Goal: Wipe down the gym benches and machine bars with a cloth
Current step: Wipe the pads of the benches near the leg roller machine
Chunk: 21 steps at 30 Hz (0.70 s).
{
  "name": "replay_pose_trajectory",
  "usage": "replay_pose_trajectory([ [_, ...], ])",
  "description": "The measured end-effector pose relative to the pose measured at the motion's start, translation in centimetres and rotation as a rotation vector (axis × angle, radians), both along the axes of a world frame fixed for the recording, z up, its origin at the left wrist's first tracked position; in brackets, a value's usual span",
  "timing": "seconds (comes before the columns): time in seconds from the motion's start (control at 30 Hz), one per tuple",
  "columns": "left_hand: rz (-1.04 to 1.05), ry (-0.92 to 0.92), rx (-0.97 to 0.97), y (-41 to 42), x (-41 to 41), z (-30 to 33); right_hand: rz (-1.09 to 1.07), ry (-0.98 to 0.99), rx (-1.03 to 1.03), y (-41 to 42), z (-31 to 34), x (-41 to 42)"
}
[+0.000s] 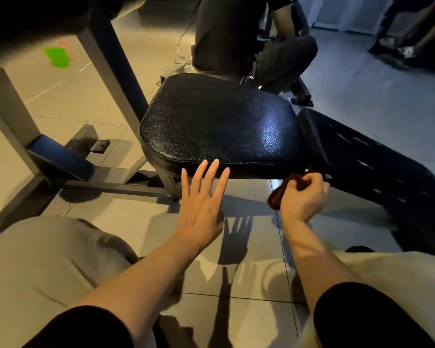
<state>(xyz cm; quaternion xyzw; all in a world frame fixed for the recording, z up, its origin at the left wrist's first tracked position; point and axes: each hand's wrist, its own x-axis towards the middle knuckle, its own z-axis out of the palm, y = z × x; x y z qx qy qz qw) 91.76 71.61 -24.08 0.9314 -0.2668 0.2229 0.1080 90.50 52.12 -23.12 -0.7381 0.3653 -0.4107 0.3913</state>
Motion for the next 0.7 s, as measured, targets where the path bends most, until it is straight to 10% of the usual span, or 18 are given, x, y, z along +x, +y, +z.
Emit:
replay_pose_trajectory([
  [0.7,0.144,-0.005,-0.087,2.8,0.6,0.5,0.609,-0.220,-0.384,11.1,1.5,1.7],
])
